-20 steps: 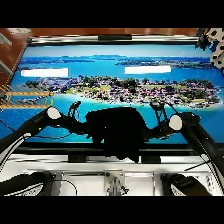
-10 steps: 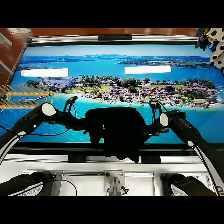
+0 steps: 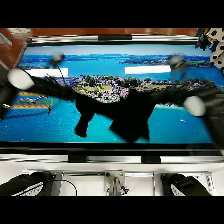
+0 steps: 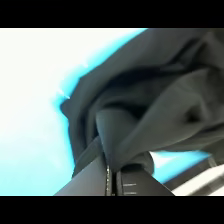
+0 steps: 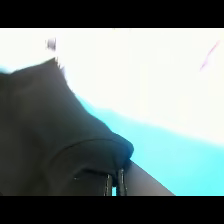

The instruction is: Fold the shirts.

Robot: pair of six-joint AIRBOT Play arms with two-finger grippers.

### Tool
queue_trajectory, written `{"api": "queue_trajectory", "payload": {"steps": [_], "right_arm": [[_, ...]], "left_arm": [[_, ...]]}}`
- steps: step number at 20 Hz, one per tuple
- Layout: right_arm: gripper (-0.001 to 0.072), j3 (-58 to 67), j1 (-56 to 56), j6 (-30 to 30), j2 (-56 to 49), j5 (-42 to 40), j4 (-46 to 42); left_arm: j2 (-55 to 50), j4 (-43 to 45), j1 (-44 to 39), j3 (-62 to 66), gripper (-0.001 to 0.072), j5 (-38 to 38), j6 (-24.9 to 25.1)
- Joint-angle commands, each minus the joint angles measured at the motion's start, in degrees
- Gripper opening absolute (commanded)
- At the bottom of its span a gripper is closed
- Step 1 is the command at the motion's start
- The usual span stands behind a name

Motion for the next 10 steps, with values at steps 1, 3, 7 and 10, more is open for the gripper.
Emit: {"api": "queue_trajectory", "payload": {"steps": [1,3,7,10], "right_arm": [[0.0060,15.23,0.04,-0.76,10.01,-1.05,-6.71],[0.0060,20.92,0.04,-0.22,14.23,-0.74,-5.33],[0.0060,23.87,0.04,2.29,20.04,0.55,3.98],[0.0060,23.87,0.04,2.32,21.97,1.73,11.43]], "left_arm": [[2.69,7.37,0.00,23.37,0.0037,-6.36,-0.83],[4.70,7.41,0.02,34.05,0.0037,-6.38,-2.58],[11.96,7.34,0.00,38.47,0.0037,-6.38,-5.81],[17.46,7.13,-0.07,37.03,0.0037,-6.34,-6.58]]}}
